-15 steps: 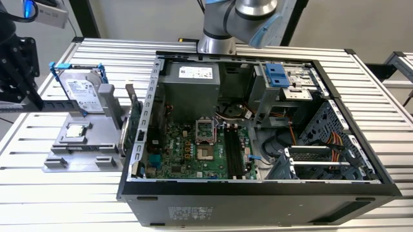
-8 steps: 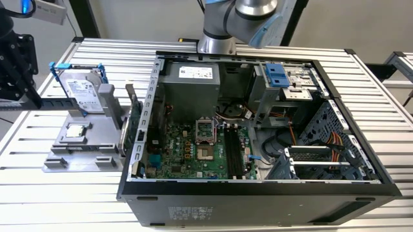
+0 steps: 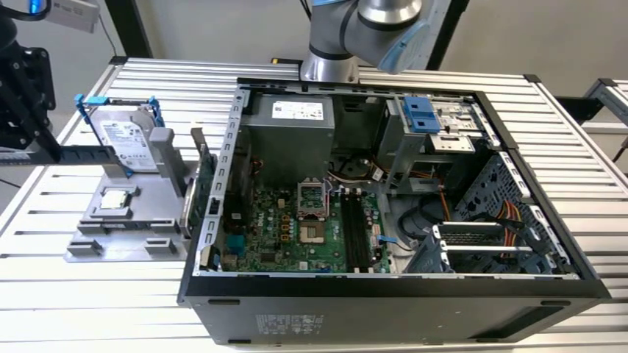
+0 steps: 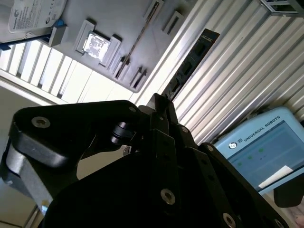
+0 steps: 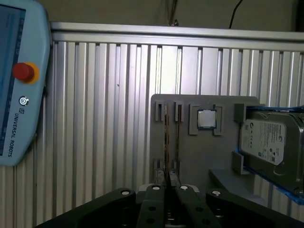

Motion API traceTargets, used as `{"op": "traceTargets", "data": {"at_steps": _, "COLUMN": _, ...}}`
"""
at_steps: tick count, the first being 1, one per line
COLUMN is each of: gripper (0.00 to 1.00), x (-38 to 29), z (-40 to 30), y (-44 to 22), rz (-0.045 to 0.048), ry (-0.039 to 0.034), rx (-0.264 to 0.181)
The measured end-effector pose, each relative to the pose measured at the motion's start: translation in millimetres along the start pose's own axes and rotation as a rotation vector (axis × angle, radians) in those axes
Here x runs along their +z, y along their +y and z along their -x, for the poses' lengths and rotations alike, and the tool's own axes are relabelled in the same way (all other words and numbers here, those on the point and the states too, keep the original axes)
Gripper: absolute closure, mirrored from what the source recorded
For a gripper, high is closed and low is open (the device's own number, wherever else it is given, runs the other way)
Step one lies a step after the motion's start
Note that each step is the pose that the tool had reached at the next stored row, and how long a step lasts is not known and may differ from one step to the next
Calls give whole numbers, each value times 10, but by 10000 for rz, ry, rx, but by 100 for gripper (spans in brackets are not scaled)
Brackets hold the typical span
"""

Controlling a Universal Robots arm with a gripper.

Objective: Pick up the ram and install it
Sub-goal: 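Pick up the ram and move it above insertion slot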

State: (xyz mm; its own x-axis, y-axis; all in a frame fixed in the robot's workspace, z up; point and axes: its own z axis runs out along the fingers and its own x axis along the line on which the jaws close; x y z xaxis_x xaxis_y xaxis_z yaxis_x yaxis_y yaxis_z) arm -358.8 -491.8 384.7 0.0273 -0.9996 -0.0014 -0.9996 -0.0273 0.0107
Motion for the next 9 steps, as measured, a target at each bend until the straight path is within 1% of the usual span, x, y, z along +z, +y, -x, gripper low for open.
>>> {"op": "traceTargets", "data": {"at_steps": 9, "gripper": 100, "x": -71, "z": 0, "y": 1, "rz": -1, "ry": -2, "rx": 1}}
